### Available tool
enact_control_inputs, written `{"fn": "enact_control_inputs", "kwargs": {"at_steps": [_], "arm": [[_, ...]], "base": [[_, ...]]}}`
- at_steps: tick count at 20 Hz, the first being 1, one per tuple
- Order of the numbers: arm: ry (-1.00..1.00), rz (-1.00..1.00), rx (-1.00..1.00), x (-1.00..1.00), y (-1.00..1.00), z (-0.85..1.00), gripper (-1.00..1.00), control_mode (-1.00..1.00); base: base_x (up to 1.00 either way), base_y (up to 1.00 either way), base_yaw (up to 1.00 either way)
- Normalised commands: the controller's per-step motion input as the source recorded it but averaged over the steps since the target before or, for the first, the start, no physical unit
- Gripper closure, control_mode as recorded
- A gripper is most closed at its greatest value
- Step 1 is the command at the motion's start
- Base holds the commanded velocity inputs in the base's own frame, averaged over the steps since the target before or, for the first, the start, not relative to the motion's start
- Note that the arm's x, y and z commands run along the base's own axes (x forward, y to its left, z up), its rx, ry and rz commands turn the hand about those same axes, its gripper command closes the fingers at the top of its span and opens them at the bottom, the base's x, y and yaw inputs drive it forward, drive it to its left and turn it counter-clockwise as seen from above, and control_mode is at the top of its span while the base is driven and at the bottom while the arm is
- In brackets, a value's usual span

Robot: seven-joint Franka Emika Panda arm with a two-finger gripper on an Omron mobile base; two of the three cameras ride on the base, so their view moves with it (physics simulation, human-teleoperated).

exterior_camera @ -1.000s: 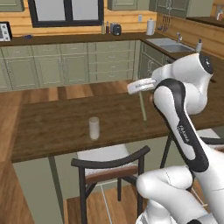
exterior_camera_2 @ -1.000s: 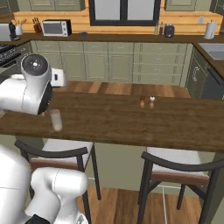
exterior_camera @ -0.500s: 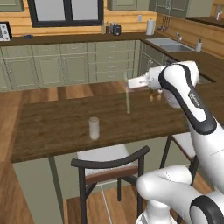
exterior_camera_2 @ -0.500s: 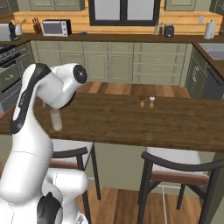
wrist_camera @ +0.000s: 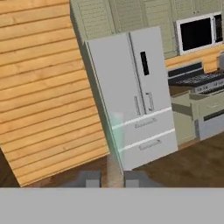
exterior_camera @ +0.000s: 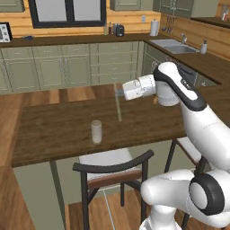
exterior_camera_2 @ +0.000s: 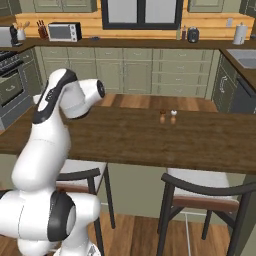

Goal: Take a straw from the drawer in front and place it inside the glass cup on the dining counter.

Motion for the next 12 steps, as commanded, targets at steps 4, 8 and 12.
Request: {"fn": "enact_control_inputs", "kwargs": {"at_steps": [4, 8, 12], "arm": [[-0.07, 0.21, 0.00, 0.22, 0.41, -0.32, 1.00, -1.00], [-0.07, 0.17, 0.00, 0.36, 0.44, -0.20, 1.00, -1.00], [-0.15, 0.12, 0.00, 0.37, 0.18, -0.13, 1.00, -1.00]], "base": [[0.00, 0.00, 0.00], [0.00, 0.00, 0.00], [0.00, 0.00, 0.00]]}}
